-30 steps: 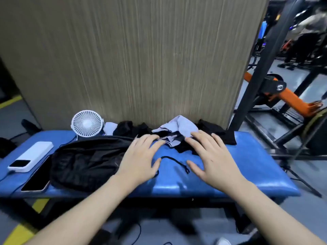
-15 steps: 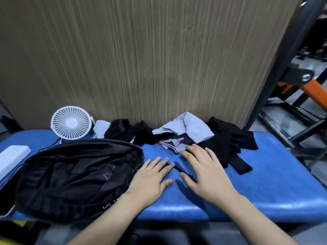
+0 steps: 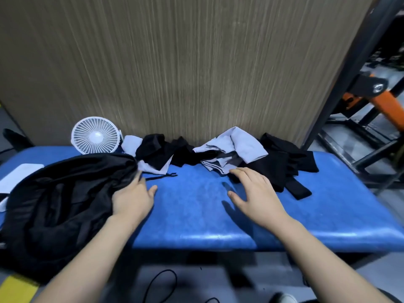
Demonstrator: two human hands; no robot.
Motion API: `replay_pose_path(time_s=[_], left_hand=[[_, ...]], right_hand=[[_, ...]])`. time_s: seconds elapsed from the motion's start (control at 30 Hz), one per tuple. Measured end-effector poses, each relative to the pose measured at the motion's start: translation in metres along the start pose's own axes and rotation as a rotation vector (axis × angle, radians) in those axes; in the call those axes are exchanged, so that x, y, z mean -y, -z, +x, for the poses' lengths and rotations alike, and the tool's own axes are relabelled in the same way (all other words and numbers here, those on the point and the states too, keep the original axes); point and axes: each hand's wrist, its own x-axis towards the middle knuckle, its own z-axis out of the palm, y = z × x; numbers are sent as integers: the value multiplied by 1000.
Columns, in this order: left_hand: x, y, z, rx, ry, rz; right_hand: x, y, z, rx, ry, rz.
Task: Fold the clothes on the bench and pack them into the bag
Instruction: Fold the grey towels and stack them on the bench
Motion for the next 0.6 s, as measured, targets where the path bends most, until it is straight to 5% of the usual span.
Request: replay_pose_path(time_s=[0.17,0.4,0.6], left_hand=[[2,7,-1,3,27,-4],[-47,23,-11,-155,-346,-232],[-103,40,-8,-212,-493,-385]], right_hand=[[-1,1,5,-21,-22,14],[-8,-1,16,-75,10,-54],[-26,8,37,-213,-8,-179]])
